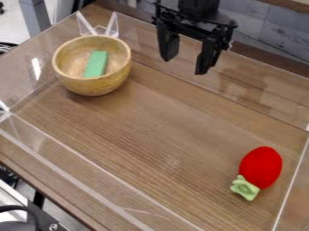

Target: Remove the green stick from the brown bowl and put it on the table

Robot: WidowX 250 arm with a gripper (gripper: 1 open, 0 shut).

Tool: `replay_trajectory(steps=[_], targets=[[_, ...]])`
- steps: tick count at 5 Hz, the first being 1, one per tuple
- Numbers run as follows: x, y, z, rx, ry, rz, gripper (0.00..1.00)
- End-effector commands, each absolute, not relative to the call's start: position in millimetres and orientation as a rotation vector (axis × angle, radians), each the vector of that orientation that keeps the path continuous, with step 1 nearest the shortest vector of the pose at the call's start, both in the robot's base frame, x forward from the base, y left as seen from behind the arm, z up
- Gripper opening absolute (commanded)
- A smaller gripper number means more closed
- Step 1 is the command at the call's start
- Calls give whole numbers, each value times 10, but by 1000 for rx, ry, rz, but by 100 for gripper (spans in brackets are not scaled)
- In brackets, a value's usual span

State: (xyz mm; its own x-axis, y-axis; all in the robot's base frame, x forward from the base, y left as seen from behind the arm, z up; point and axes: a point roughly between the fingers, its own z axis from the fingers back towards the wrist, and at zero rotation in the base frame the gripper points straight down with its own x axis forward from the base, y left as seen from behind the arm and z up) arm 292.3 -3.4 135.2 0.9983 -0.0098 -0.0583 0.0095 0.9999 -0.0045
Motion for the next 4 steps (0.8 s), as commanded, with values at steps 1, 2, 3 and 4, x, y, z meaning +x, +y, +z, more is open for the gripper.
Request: replay_trajectory(steps=[1, 2, 3, 4], targets=[[2803, 80, 1250, -9, 69, 14, 100], [2659, 389, 1185, -4, 64, 32, 100], [2560, 759, 1139, -4, 32, -11, 100], [2505, 1109, 1089, 7, 1, -42, 100]])
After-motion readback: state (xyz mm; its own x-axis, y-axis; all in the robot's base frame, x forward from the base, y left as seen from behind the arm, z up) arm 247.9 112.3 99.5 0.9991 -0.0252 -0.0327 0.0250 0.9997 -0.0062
